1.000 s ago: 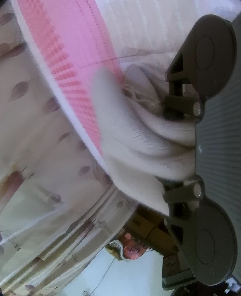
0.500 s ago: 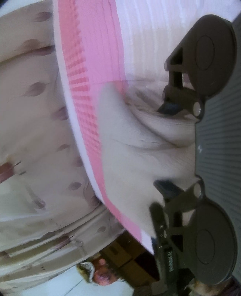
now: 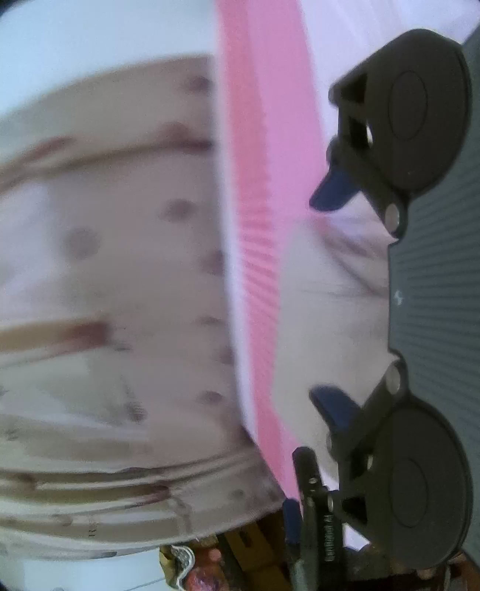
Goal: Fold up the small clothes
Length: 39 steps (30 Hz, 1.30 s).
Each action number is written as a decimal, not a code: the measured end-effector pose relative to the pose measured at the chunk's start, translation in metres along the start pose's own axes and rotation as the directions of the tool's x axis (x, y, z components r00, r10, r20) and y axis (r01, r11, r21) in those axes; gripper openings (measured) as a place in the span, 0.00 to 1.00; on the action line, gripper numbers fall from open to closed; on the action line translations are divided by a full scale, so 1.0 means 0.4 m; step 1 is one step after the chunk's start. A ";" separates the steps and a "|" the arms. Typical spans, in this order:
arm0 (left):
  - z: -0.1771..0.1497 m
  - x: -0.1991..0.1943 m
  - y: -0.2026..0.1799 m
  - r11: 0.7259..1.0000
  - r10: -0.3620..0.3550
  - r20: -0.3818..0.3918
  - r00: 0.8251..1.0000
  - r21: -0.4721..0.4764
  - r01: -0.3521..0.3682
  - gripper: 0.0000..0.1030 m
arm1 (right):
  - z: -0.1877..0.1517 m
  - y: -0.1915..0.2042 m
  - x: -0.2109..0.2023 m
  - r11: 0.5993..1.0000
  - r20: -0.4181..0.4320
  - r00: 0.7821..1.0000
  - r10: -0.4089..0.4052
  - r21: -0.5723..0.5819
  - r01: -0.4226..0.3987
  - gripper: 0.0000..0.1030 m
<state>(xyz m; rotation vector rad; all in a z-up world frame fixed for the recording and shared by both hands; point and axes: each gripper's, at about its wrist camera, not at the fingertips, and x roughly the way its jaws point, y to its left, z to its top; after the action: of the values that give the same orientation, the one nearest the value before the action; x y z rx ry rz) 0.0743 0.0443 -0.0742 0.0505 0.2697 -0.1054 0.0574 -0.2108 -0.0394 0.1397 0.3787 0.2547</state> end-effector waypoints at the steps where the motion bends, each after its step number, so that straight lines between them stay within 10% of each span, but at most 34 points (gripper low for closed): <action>1: 0.005 -0.019 -0.003 1.000 0.010 0.048 0.999 -0.014 -0.010 1.00 | -0.003 0.014 -0.023 0.999 0.032 0.999 -0.029 -0.028 0.030 1.00; 8: 0.065 -0.093 -0.067 0.990 0.141 0.144 0.980 -0.002 -0.142 1.00 | -0.057 0.151 -0.124 0.903 0.220 0.930 -0.293 -0.256 0.345 1.00; 13: 0.091 -0.169 -0.083 0.981 0.192 0.226 0.955 -0.030 -0.190 1.00 | -0.081 0.232 -0.197 0.842 0.365 0.884 -0.293 -0.341 0.419 1.00; 24: 0.118 -0.236 -0.090 0.999 0.033 0.200 0.979 0.020 -0.038 1.00 | -0.028 0.233 -0.227 0.908 0.275 0.920 -0.278 -0.238 0.345 1.00; 39: 0.080 -0.223 -0.052 0.999 0.025 0.114 0.993 -0.035 -0.021 1.00 | -0.034 0.217 -0.215 0.936 0.178 0.944 -0.279 -0.171 0.309 1.00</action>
<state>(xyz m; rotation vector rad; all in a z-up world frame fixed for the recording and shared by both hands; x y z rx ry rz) -0.0052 0.0301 -0.0203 0.0136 0.1558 -0.0803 -0.0440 -0.1498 -0.0062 -0.0938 0.2173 -0.0171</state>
